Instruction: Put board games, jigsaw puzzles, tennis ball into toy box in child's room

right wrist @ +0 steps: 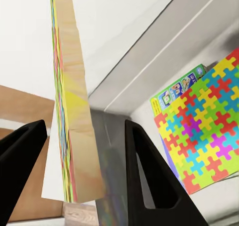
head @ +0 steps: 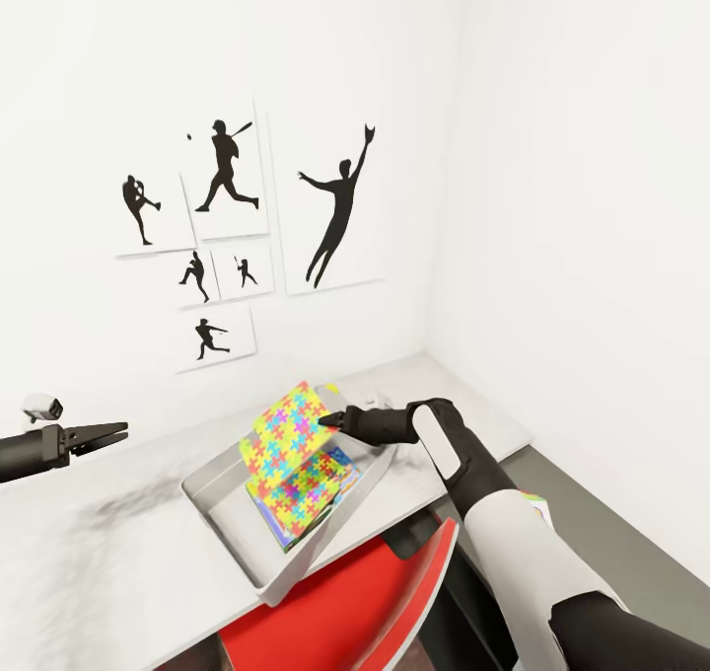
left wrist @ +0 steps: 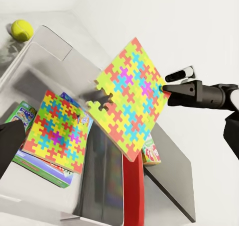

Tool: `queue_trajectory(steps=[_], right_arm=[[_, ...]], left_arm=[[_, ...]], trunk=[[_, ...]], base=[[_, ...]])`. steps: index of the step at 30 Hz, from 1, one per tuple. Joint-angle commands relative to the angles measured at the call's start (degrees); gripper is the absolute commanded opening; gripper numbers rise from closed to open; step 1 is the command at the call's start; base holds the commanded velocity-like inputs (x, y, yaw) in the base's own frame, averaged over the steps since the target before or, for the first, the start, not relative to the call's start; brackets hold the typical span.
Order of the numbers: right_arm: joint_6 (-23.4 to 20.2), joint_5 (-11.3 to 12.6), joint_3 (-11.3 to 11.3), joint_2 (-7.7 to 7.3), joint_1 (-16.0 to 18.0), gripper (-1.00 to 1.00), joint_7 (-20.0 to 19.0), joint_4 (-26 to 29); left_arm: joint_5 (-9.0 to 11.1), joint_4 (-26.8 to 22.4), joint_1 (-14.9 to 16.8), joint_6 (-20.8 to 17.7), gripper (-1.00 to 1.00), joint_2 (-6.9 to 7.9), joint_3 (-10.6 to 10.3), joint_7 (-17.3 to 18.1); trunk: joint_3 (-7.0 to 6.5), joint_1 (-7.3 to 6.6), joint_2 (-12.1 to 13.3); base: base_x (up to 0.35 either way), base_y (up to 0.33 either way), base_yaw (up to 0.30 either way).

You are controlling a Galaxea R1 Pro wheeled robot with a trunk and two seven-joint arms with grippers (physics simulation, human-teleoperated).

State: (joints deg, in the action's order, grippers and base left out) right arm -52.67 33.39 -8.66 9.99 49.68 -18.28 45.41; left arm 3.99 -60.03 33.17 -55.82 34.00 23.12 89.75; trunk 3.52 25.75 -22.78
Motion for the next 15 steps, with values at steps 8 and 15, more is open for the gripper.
queue_trajectory(steps=[8, 15], right_arm=[[0.2, -0.3, 0.8, -0.60, 2.9, -1.00, -0.3, -4.8], [1.7, -0.2, 1.3, -0.14, 13.6, -1.00, -0.2, -21.0]], left_arm=[[0.4, -0.1, 0.1, -0.6, 1.00, 0.02, 0.0, 0.3], [0.6, -0.6, 0.1, -1.3, 1.00, 0.03, 0.2, 0.3]], trunk=[[0.78, 0.04, -0.1], [1.43, 0.04, -0.1]], base=[[0.000, 0.000, 0.013], [0.000, 0.000, 0.000]])
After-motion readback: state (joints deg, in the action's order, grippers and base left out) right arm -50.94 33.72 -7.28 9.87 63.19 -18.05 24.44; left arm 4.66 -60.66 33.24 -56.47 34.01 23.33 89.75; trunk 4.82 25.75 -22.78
